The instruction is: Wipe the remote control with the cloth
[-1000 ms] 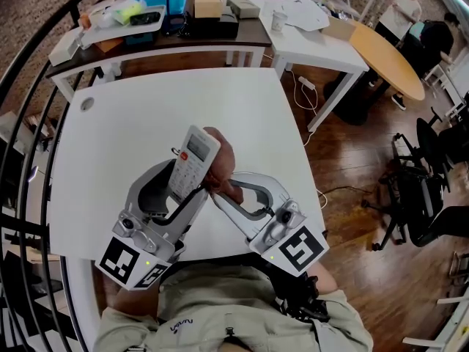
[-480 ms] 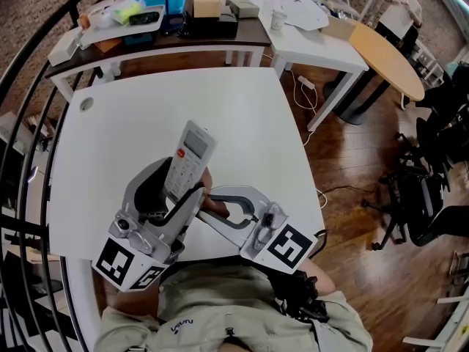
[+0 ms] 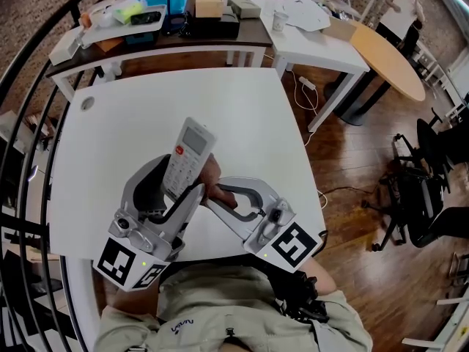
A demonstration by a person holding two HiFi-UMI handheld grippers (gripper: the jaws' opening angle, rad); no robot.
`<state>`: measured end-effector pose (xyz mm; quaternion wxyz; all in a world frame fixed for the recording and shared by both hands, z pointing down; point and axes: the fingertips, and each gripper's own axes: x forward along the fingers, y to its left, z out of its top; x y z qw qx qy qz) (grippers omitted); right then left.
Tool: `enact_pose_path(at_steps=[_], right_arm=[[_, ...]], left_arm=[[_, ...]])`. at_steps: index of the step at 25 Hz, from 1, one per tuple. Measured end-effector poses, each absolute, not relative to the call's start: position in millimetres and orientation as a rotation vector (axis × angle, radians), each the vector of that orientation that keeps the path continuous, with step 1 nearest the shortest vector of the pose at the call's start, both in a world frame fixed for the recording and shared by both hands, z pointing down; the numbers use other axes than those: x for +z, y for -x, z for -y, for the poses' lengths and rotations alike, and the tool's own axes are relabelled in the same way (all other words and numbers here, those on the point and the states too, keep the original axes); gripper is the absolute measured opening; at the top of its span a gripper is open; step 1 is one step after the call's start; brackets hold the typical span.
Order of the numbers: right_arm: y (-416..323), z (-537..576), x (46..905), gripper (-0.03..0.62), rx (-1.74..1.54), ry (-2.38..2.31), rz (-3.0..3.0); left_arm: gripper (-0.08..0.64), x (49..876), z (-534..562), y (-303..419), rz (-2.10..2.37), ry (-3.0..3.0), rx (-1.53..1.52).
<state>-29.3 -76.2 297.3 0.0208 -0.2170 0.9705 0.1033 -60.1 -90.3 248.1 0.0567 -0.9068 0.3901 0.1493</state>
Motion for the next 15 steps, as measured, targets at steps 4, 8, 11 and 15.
enact_pose_path(at_steps=[4,8,11,15], right_arm=[[12.9,93.1,290.4,0.077,0.348,0.812,-2.965],[-10.1,107.8,282.0,0.077,0.397,0.949,-2.917],[-16.2,127.0,267.4,0.077,0.465,1.030,-2.882],[-16.5,152.9,242.6,0.077,0.503,1.112,-2.843]], left_arm=[[0.241,248.8,94.5,63.3,-1.222,2.708,0.412],[0.241,252.7,100.0,65.0,-1.281,2.658,0.371],[0.241,249.1,116.1,74.7,-1.325,2.628,0.344],[0.241,237.2,138.4,87.2,-1.368,2.601,0.312]])
